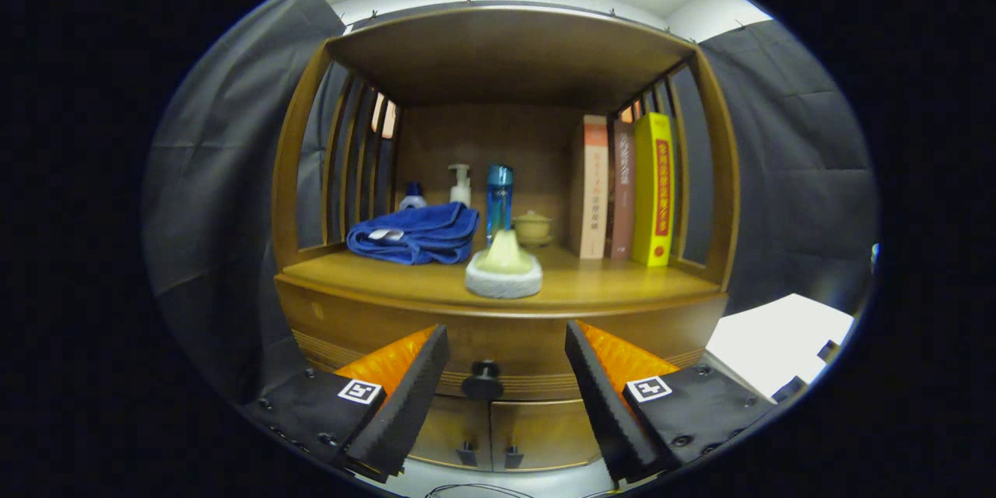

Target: Pull open the drawer, take out the items inside it, and place them on the countertop above the cabinet.

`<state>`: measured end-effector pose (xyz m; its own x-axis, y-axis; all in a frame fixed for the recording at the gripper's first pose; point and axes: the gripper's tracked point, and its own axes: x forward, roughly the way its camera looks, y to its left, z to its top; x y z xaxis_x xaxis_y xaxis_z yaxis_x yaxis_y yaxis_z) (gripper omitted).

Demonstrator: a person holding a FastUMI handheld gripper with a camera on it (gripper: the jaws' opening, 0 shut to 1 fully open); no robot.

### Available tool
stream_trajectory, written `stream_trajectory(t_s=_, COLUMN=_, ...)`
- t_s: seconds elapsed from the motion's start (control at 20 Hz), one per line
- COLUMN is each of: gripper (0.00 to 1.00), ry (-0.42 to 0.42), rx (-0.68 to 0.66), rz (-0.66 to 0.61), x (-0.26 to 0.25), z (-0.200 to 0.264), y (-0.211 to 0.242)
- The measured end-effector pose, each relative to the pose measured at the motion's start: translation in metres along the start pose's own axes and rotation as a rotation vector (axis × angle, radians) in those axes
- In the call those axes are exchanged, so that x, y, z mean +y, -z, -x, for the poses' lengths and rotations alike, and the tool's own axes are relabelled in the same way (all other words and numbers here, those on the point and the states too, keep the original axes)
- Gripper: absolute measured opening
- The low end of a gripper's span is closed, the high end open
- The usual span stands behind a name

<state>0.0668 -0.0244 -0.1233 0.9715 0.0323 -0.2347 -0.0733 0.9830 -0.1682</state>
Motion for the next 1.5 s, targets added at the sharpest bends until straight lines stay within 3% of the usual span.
stream_trajectory(t_s=0.3, gripper=0.99, ry=0.047, rx=-0.085, rz=0.059, x=-0.036, z=0.045, y=-0.06)
stream_trajectory(t_s=0.5, gripper=0.98, ry=0.091, rx=-0.076, rz=0.007, x=-0.036, z=0.087, y=-0.065)
stream_trajectory(t_s=0.7, gripper=0.98, ry=0.067, rx=-0.077, rz=-0.058, x=-0.025, z=0.121, y=-0.067)
stream_trajectory(t_s=0.95, gripper=0.98, ry=0.017, rx=-0.112, rz=-0.087, x=-0.013, z=0.133, y=-0.087)
stream_trajectory(t_s=1.5, gripper=0.99, ry=-0.007, rx=-0.087, rz=-0.069, x=0.002, z=0.132, y=-0.071)
